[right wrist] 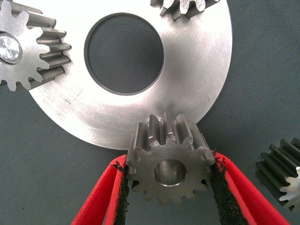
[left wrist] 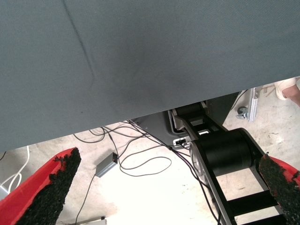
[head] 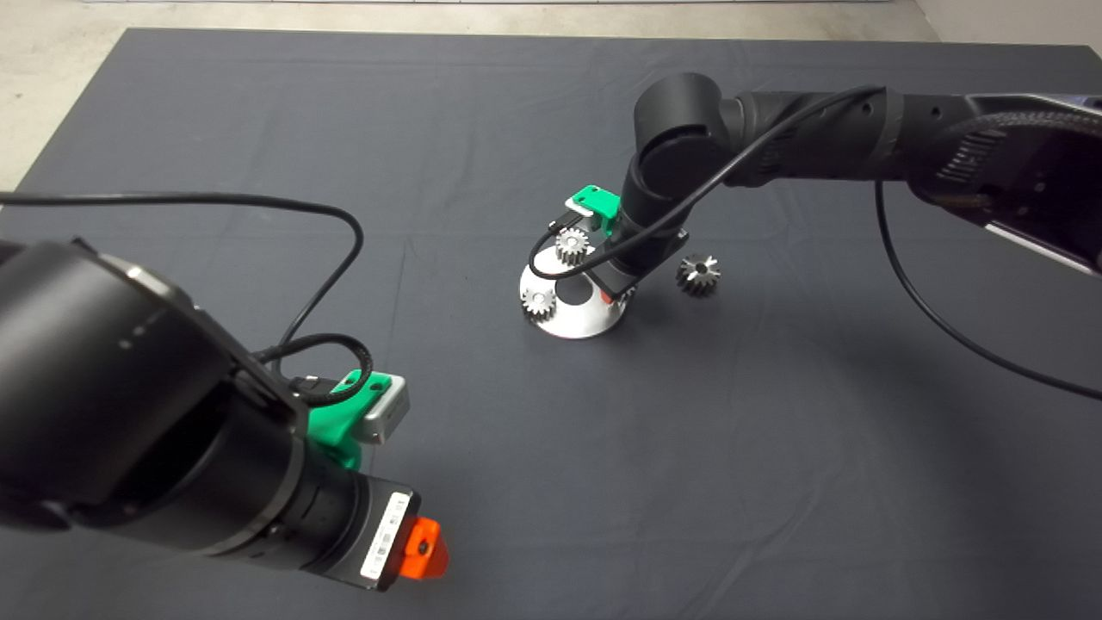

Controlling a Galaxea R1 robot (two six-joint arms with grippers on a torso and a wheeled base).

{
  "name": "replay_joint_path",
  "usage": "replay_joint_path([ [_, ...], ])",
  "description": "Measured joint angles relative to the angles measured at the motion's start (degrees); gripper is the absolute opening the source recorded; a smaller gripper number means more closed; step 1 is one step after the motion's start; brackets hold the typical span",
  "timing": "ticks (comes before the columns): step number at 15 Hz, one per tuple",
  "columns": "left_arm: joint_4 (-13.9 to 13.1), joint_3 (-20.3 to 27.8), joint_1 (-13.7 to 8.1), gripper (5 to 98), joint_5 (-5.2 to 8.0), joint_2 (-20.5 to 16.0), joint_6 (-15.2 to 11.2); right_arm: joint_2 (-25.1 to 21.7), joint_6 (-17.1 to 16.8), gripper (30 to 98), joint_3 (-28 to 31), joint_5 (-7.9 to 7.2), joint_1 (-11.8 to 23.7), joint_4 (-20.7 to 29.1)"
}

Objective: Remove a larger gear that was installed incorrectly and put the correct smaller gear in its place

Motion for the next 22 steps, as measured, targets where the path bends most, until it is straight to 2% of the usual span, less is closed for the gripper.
replay_joint_path([
  [22,0.0,0.0,0.0,98.2,-0.08,0.0,0.0,0.1,0.2,41.4,0.0,0.0,-0.1,0.1],
])
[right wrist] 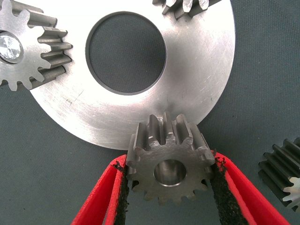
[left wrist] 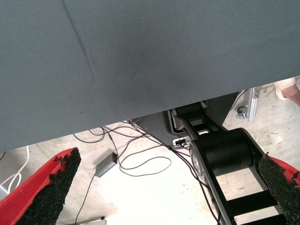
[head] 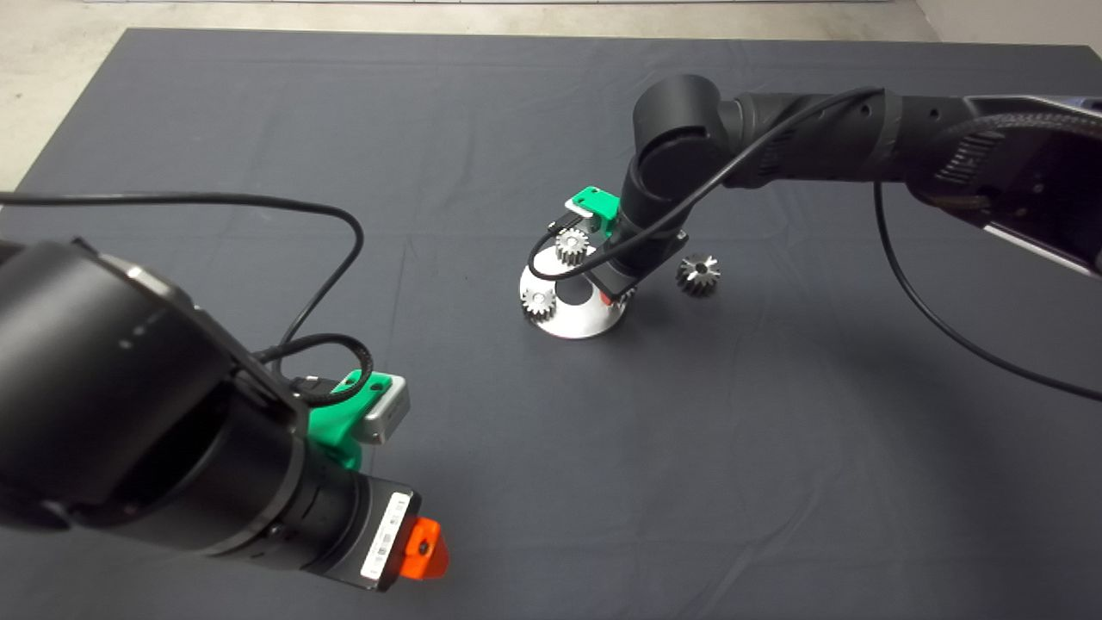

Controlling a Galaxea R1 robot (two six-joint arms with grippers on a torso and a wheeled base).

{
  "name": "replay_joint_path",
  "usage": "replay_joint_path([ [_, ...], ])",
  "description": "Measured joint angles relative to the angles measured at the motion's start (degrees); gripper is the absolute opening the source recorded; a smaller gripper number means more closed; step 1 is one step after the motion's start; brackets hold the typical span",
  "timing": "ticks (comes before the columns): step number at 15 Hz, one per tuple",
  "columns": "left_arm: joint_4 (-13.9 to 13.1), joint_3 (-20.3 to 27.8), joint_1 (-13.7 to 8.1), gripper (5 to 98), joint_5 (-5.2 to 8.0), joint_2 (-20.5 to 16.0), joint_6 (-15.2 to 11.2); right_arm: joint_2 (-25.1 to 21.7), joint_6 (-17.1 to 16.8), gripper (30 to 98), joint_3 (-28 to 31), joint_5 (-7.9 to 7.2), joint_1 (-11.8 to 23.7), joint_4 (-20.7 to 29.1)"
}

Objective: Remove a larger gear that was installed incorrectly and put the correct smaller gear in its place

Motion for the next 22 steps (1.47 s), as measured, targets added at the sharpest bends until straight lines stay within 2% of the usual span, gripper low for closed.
replay_joint_path([
  [20,0.0,0.0,0.0,98.2,-0.03,0.0,0.0,0.2,0.4,41.5,0.0,-0.12,-0.8,0.0],
  [22,0.0,0.0,0.0,98.2,-0.03,0.0,0.0,0.2,0.4,43.9,0.0,-0.12,-0.8,0.0],
])
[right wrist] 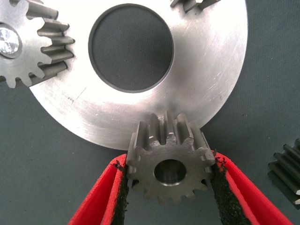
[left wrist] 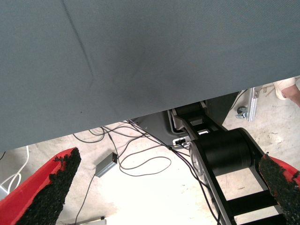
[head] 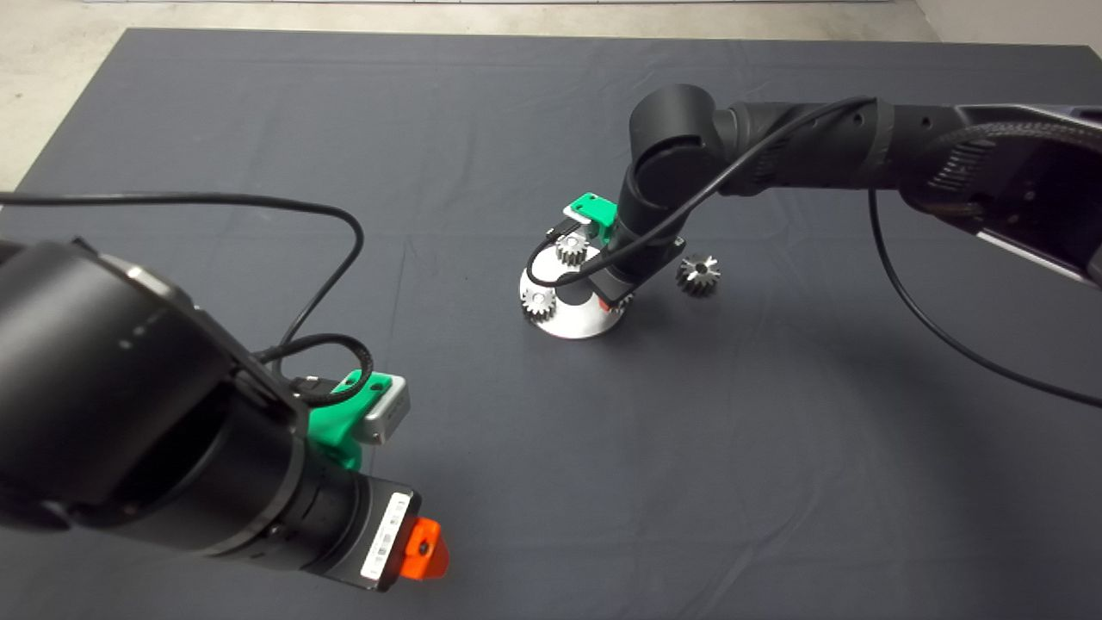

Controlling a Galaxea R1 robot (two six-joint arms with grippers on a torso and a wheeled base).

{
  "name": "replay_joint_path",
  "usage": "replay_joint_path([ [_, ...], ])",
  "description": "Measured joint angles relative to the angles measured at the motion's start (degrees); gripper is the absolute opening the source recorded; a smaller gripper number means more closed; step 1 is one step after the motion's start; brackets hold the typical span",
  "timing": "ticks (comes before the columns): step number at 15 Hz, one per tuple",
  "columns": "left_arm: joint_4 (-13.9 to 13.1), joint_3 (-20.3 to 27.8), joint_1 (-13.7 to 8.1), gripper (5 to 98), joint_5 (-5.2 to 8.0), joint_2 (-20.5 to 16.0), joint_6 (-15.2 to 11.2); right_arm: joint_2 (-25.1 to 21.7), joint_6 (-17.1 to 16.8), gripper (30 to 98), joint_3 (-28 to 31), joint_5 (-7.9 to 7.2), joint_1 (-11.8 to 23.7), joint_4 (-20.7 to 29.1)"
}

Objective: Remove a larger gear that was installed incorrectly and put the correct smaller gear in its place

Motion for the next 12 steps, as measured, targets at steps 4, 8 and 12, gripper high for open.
replay_joint_path([
  [4,0.0,0.0,0.0,98.2,0.0,0.0,0.0,0.0,0.2,47.9,0.0,-0.02,0.0,0.0],
  [8,0.0,0.0,0.0,98.2,0.0,0.0,0.0,0.0,1.0,53.0,0.0,0.0,0.0,0.0],
  [12,0.0,0.0,0.0,98.2,0.04,0.0,0.0,-1.1,2.0,57.5,4.0,0.09,4.8,6.3],
])
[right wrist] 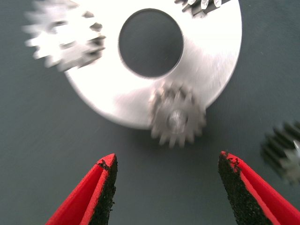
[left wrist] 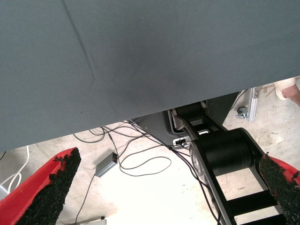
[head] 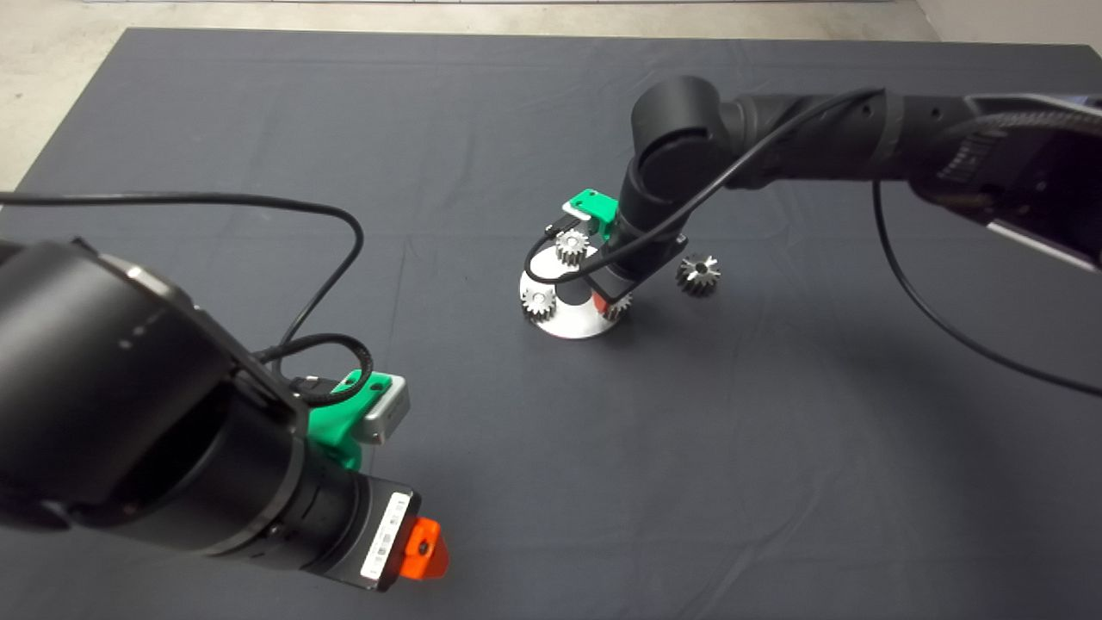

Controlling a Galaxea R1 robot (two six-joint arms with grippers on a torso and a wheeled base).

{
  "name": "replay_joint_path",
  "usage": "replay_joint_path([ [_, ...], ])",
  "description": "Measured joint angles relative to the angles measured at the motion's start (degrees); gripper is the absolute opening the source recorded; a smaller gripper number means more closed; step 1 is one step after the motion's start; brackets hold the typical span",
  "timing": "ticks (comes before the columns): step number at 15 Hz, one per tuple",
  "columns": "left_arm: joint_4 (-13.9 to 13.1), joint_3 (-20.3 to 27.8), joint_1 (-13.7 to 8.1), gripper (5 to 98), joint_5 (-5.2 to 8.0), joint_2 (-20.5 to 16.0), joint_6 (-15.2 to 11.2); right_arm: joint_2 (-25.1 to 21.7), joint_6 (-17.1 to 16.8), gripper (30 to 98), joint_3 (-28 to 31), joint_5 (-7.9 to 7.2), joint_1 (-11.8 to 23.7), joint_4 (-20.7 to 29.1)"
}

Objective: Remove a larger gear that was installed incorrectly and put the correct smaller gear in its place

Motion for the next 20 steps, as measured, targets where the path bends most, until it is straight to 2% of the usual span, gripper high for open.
replay_joint_path([
  [1,0.0,0.0,0.0,98.2,0.0,0.0,0.0,-1.0,0.9,57.5,2.2,0.06,2.9,4.0],
  [3,0.0,0.0,0.0,98.2,0.02,0.0,0.0,-4.4,4.3,63.6,9.4,0.15,7.7,9.5],
  [5,0.0,0.0,0.0,98.2,-0.01,0.1,0.1,-9.7,9.5,63.5,20.8,0.09,10.1,11.6],
  [6,0.0,0.0,0.0,98.2,0.0,0.1,0.1,-12.6,12.9,63.5,27.2,0.07,10.7,12.4],
  [7,0.0,0.0,0.0,98.2,0.0,0.1,0.1,-15.7,17.1,66.4,33.8,0.04,11.4,13.3],
  [9,0.0,0.0,0.0,98.2,-0.01,0.5,0.1,-21.0,27.4,69.9,44.6,-0.09,12.9,14.3],
  [10,0.0,0.0,0.0,98.2,-0.01,0.8,0.0,-23.2,32.6,71.9,48.8,-0.18,13.7,14.8],
  [12,0.0,0.0,0.0,98.2,-0.2,1.5,0.0,-25.8,39.1,72.1,53.0,-0.22,14.5,15.3],
  [14,0.0,0.0,0.0,98.2,-0.2,1.1,0.0,-27.4,42.6,78.0,54.5,-0.29,15.2,15.6],
  [16,-0.1,0.0,0.0,98.2,-0.04,2.3,0.0,-27.9,42.6,78.2,55.1,-0.33,15.6,15.7],
  [20,-0.1,0.0,0.0,98.2,-0.2,2.7,0.0,-29.0,42.9,87.5,55.8,-0.39,16.0,16.0],
])
